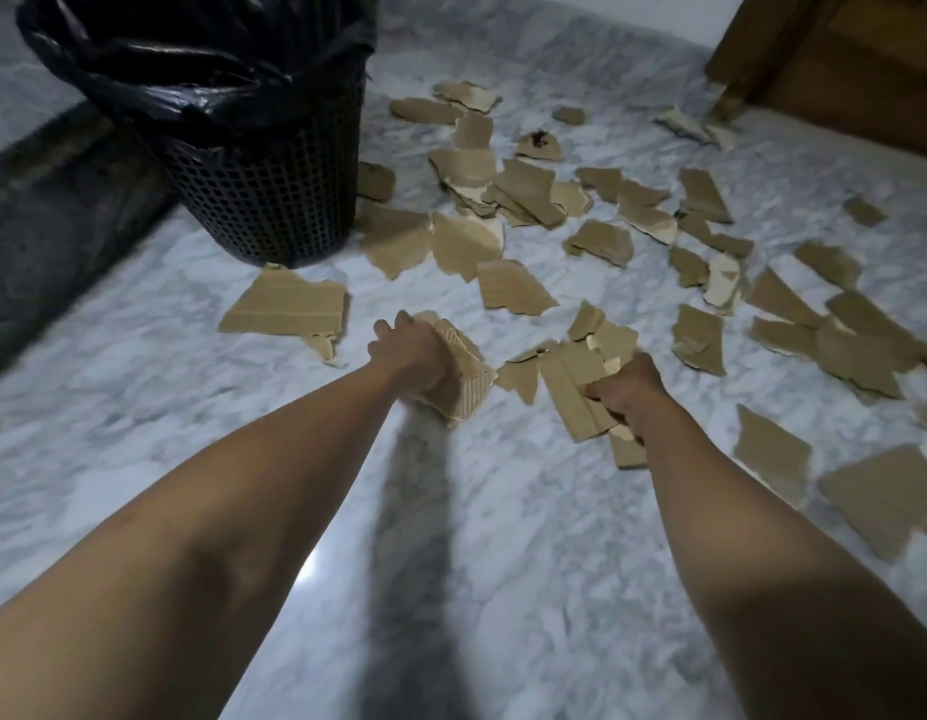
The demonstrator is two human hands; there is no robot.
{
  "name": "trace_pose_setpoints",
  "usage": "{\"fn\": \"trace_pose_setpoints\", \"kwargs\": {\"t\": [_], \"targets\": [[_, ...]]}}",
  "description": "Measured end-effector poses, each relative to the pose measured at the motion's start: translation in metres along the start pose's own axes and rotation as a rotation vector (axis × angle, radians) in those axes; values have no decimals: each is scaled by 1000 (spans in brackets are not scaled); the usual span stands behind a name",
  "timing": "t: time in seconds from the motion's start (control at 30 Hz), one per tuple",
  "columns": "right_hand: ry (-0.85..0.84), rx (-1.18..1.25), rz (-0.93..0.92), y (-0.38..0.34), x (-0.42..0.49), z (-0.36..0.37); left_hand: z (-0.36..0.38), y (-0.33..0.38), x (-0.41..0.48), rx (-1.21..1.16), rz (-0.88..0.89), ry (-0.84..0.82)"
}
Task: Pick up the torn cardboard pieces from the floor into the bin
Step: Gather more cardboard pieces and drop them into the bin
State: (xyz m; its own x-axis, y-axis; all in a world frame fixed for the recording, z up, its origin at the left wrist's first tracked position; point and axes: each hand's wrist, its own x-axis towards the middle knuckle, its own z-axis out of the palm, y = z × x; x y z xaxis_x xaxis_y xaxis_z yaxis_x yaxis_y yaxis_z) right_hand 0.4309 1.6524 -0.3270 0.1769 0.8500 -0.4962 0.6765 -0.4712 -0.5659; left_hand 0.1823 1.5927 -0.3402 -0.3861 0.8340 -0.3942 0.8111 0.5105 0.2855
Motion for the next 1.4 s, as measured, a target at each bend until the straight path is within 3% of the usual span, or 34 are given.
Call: {"fn": "trace_pose_setpoints", "kwargs": {"t": [0.1,0.23,0.37,0.53,0.67,0.87,0.93,1.03,1.13,1.23,1.3,1.4], "targets": [[-39,97,99,5,5,-15,-2,2,2,6,-9,-33],[-241,333,221,7,1,-39,1,3,-7,33,-9,-24],[-322,480,176,-25,-19,-31,-1,1,-21,43,-76,-39],[-408,289,100,-55,-48,35,-13,-19,-40,-14,-79,-40],[-263,-44,-85,-61,-61,86,-18,-48,-53,30,-36,-59],[-297,-10,-96,-75,-80,104,-31,-91,-61,48,5,-107],[-336,132,-59,-80,-79,102,-46,-108,-56,-48,15,-162],[-459,407,50,-92,-75,101,-70,-132,-41,-632,8,-173],[-531,616,112,-111,-67,108,-85,-149,-14,-894,-76,-48],[-484,667,79,-123,-53,116,-85,-162,20,-687,-169,59],[-428,628,39,-128,-42,115,-75,-164,42,-452,-200,87],[-305,492,-52,-132,-17,102,-66,-154,58,-309,-228,70]]}}
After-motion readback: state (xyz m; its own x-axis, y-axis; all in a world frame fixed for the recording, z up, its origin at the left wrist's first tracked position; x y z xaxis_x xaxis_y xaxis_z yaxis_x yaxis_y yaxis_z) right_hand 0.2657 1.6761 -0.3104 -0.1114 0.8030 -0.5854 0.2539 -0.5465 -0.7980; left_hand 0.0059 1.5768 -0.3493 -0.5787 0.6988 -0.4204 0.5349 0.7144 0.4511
